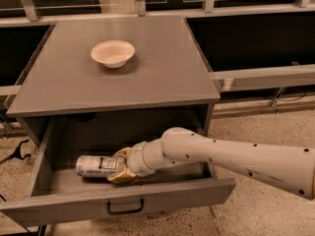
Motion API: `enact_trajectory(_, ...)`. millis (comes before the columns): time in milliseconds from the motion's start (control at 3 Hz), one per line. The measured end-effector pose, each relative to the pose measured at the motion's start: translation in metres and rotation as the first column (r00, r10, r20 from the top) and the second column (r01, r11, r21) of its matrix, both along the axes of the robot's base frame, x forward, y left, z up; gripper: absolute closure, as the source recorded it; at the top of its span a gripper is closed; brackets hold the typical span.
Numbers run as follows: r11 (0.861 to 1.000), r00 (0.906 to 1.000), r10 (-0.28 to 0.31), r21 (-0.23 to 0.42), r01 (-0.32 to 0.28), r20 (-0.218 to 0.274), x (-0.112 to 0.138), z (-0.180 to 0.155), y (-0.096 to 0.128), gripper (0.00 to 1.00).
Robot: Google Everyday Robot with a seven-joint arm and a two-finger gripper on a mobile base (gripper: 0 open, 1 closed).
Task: Place blue plastic bottle into top drawer
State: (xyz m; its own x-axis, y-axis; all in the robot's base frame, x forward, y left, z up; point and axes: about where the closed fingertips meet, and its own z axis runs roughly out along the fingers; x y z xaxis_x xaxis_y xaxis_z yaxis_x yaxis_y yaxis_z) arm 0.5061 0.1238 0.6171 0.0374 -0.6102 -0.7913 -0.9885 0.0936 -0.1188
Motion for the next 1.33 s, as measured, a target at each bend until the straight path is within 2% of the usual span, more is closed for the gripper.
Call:
enact_trajectory(333,1.0,1.0,0.0,0.0,0.0,0.0,0.0,0.0,0.0,0.74)
enact_trajectory(1333,1.0,1.0,0.0,0.0,0.0,0.0,-0.0001,0.0,0.0001,0.04)
